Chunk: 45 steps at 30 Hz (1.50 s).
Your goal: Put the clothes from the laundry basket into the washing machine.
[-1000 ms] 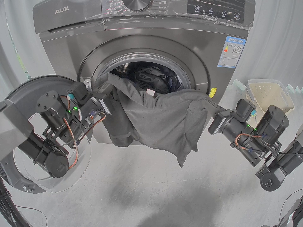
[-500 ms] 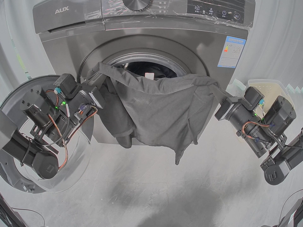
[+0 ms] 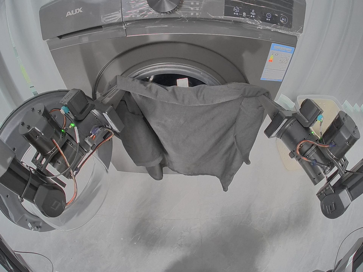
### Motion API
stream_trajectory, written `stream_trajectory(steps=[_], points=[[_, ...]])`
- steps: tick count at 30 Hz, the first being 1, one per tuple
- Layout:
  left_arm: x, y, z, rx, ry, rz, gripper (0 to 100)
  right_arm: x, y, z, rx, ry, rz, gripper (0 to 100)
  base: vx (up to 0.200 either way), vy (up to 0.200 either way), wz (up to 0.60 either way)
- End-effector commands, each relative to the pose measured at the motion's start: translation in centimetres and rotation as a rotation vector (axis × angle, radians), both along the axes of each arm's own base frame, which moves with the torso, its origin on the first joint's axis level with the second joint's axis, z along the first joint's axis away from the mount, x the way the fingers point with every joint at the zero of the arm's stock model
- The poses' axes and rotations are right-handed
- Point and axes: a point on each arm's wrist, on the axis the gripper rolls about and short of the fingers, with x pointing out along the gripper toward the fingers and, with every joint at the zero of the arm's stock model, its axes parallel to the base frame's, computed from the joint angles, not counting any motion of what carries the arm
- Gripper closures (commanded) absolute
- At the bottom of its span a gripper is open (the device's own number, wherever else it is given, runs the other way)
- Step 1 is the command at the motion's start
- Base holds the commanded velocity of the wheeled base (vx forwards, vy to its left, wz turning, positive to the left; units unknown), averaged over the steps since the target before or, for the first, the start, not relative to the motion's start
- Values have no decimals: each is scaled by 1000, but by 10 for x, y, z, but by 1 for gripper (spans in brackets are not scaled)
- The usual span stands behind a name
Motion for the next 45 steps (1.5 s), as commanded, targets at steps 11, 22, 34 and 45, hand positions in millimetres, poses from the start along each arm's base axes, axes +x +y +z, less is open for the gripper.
stream_trajectory(steps=[11,22,34,45], points=[[-6,-4,1,0,-3,-20,100,-3,5,-3,-5,10,18,100,0,0,0],[-5,-46,-15,36,26,-129,100,-35,41,-64,-152,215,193,100,0,0,0],[0,-55,-16,34,19,-142,100,-32,83,-117,-265,327,286,0,0,0,0],[-10,-65,-10,24,2,-180,100,26,122,-150,-235,287,249,0,0,0,0]])
